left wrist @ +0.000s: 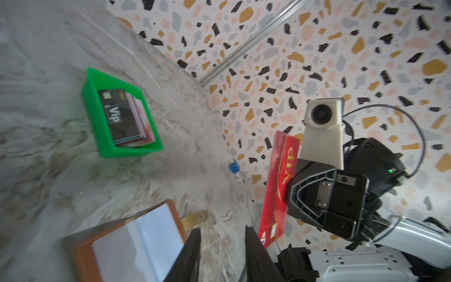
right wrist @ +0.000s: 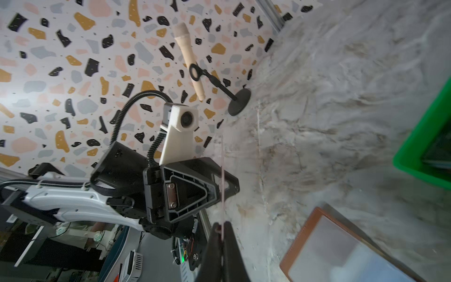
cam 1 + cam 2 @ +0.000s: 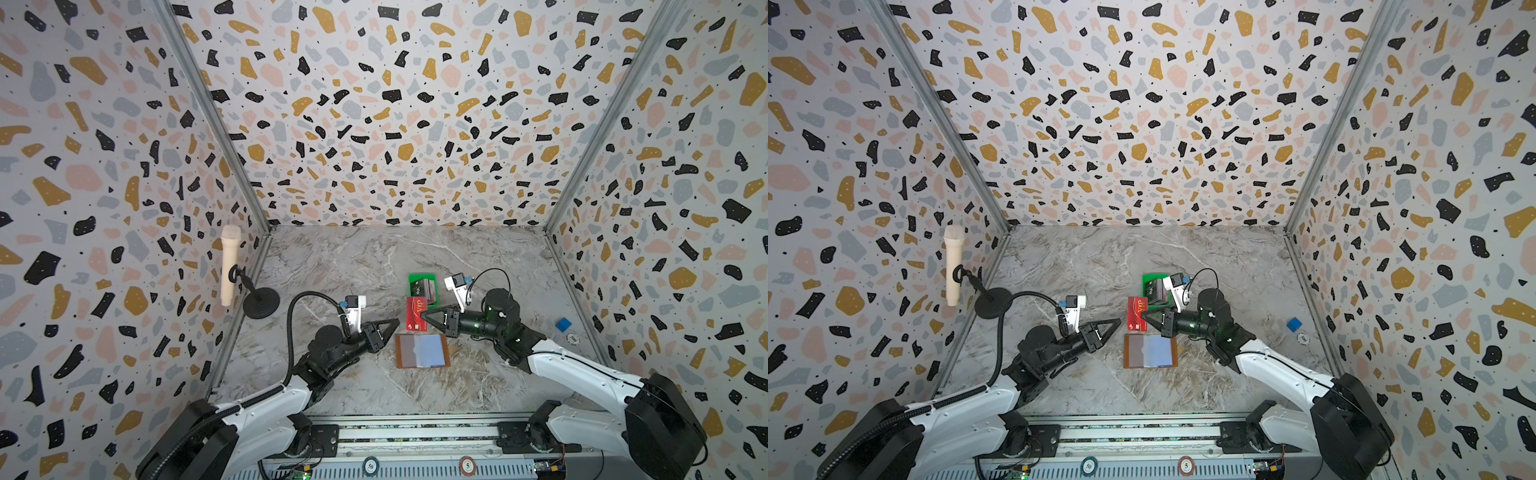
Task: Insert credit cards into a card holder
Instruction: Pick up the credit card from the storage box, then insert the credit card into the card slot.
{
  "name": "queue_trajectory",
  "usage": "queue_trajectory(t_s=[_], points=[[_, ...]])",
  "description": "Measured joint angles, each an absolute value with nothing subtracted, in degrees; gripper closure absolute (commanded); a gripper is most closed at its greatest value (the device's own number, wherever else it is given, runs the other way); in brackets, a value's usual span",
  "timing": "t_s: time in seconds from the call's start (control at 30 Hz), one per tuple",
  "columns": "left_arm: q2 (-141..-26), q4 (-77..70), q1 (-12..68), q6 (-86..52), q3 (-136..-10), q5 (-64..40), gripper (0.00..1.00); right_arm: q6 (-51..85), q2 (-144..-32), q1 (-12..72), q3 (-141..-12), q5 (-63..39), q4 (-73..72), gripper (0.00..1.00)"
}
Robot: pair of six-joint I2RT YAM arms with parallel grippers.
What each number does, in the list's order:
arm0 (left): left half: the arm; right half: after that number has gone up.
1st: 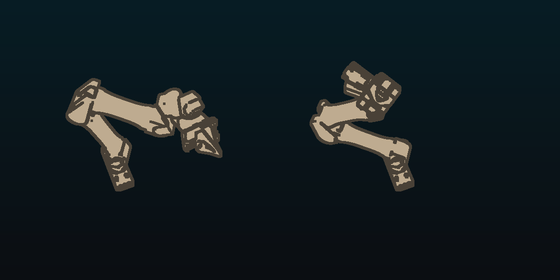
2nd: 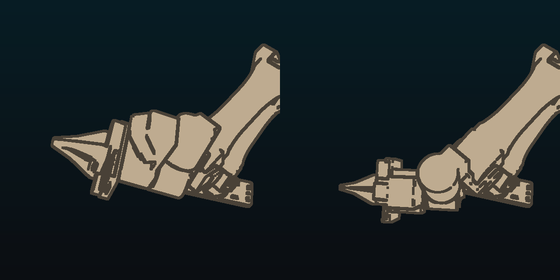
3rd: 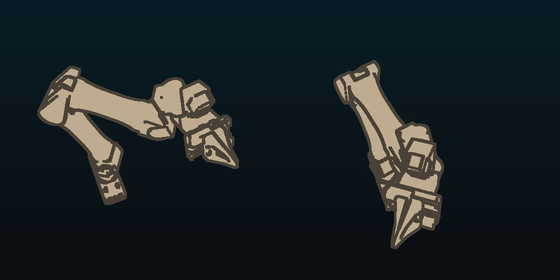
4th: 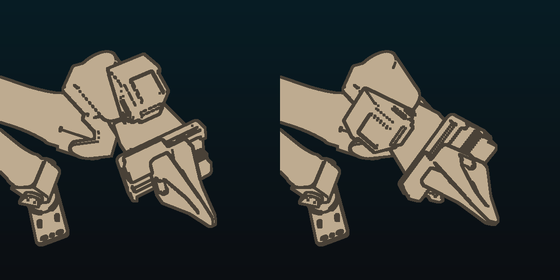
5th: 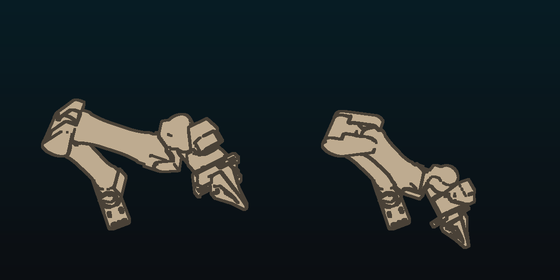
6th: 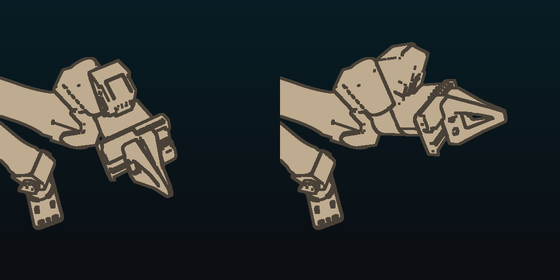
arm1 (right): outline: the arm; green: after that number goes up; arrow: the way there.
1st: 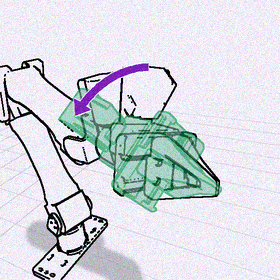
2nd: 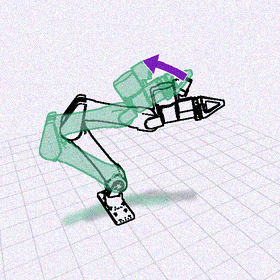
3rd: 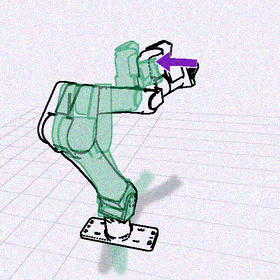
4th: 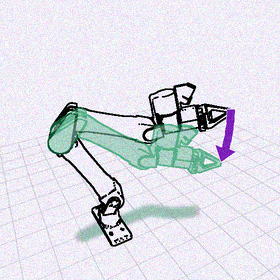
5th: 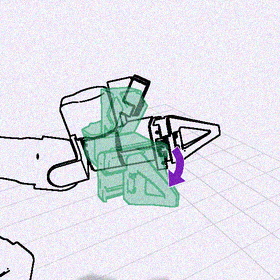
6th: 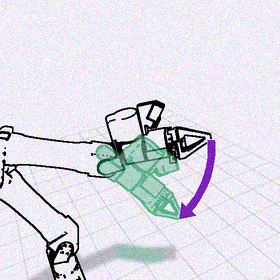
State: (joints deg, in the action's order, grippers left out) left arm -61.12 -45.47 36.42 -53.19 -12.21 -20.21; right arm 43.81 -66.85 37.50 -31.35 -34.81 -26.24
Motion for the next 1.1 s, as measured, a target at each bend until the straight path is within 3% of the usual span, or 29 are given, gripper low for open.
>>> queue_trajectory(t_s=[0.2,0.47,1.1], points=[[-72.4,-42.0,39.6,-50.1,-12.4,-19.0,0.86,46.0,-71.8,37.5,-23.6,-31.2,-26.3,1.0],[-80.2,-42.8,40.4,-48.6,-14.4,-18.4,0.99,46.2,-74.3,37.5,-23.0,-28.2,-26.4,1.0],[-87.3,-41.6,40.4,-46.5,-15.6,-17.5,1.0,45.8,-80.8,36.6,-23.0,-27.2,-28.0,1.0]])
